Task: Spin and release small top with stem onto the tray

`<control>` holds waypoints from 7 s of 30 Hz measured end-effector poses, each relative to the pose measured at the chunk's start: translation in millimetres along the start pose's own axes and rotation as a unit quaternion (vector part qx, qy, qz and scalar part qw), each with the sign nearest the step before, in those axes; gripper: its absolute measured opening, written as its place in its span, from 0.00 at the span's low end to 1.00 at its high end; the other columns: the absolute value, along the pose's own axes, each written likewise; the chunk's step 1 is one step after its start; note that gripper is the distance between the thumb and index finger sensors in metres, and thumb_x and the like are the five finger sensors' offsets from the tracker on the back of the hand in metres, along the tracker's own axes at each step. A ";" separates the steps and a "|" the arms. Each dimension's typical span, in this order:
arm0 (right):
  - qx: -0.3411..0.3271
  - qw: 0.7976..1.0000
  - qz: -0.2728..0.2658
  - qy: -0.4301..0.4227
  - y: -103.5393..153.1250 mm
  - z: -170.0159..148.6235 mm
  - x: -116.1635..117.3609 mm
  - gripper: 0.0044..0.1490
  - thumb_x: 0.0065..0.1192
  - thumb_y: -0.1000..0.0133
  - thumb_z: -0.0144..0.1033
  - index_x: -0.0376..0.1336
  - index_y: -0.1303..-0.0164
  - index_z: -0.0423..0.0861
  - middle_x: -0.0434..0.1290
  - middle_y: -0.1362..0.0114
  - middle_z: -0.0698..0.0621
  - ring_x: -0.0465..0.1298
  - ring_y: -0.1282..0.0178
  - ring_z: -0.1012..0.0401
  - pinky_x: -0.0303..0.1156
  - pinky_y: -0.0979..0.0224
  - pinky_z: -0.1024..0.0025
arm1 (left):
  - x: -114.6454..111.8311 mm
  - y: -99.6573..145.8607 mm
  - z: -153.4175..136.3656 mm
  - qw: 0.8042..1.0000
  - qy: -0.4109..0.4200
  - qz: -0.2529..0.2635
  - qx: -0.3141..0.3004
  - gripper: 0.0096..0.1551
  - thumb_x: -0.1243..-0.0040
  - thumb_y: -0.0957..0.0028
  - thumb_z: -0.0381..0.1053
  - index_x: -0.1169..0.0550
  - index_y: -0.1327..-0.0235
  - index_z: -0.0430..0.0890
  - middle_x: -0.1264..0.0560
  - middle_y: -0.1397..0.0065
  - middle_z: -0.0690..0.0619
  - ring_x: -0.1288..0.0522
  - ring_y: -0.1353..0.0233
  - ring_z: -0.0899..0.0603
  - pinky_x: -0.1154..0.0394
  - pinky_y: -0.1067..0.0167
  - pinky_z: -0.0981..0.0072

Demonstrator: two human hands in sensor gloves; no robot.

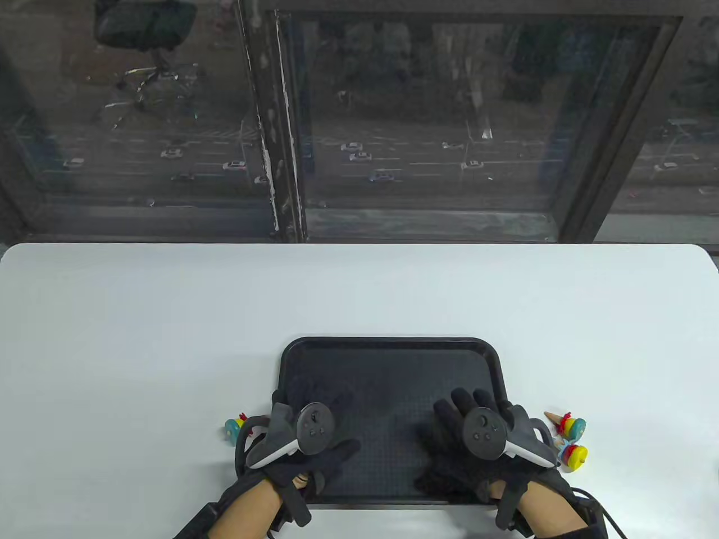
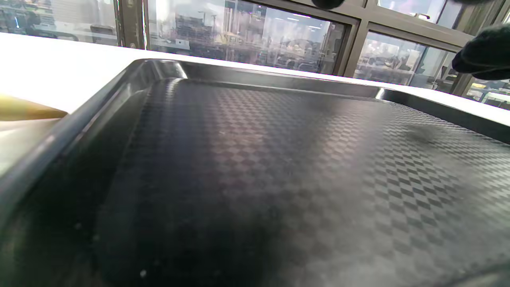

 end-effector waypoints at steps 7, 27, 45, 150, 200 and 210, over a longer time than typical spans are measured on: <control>0.031 0.999 -0.045 -0.001 7.4 -34.7 -21.4 0.54 0.44 0.53 0.74 0.35 0.20 0.65 0.33 0.14 0.47 0.37 0.16 0.37 0.41 0.25 0.30 | 10.3 -1.8 -6.7 1.000 0.019 0.014 0.014 0.50 0.58 0.60 0.81 0.50 0.19 0.71 0.62 0.06 0.57 0.66 0.11 0.34 0.63 0.20 0.31; 0.392 0.919 -0.043 0.020 31.7 -190.7 -8.3 0.42 0.58 0.51 0.63 0.53 0.24 0.65 0.52 0.18 0.46 0.70 0.29 0.46 0.78 0.37 0.52 | 9.2 5.4 -52.3 0.995 0.029 -0.013 0.098 0.49 0.57 0.59 0.79 0.49 0.19 0.71 0.62 0.06 0.57 0.67 0.11 0.36 0.62 0.19 0.33; 0.099 0.979 -0.130 -0.123 16.1 -89.9 -39.6 0.26 0.62 0.51 0.53 0.70 0.41 0.66 0.57 0.24 0.51 0.62 0.26 0.48 0.62 0.24 0.40 | 15.5 9.1 -54.2 0.994 0.056 -0.003 0.093 0.48 0.57 0.59 0.79 0.46 0.19 0.71 0.61 0.06 0.57 0.67 0.11 0.35 0.62 0.19 0.33; 0.036 0.877 -0.042 -0.478 24.9 -127.7 -41.1 0.27 0.58 0.47 0.53 0.68 0.37 0.61 0.51 0.21 0.42 0.56 0.23 0.41 0.64 0.28 0.41 | 4.1 2.8 -63.0 0.986 0.129 -0.062 0.085 0.46 0.58 0.58 0.78 0.39 0.20 0.70 0.55 0.06 0.54 0.59 0.11 0.33 0.54 0.18 0.35; 0.159 0.943 -0.284 0.069 41.8 -52.0 -145.1 0.44 0.38 0.51 0.68 0.74 0.43 0.52 0.83 0.41 0.49 0.86 0.48 0.51 0.77 0.36 0.46 | 40.9 43.6 -171.6 0.930 0.209 0.061 0.297 0.35 0.46 0.53 0.68 0.30 0.27 0.73 0.47 0.07 0.57 0.52 0.09 0.35 0.49 0.16 0.35; 0.191 0.952 -0.231 -0.058 59.7 -105.0 -89.0 0.43 0.40 0.50 0.68 0.70 0.38 0.55 0.79 0.35 0.48 0.82 0.40 0.48 0.71 0.31 0.44 | -12.4 3.4 -143.3 0.939 -0.065 -0.083 0.328 0.41 0.38 0.59 0.68 0.32 0.26 0.72 0.38 0.11 0.60 0.30 0.20 0.44 0.28 0.23 0.46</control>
Point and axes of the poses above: the tracker on the back of each hand, its own z axis roughly to the thumb side, its own y axis roughly from the fingertips to the wrist, x = y × z, the point moved 5 cm from there along -y, roughly from the wrist to the fingertips
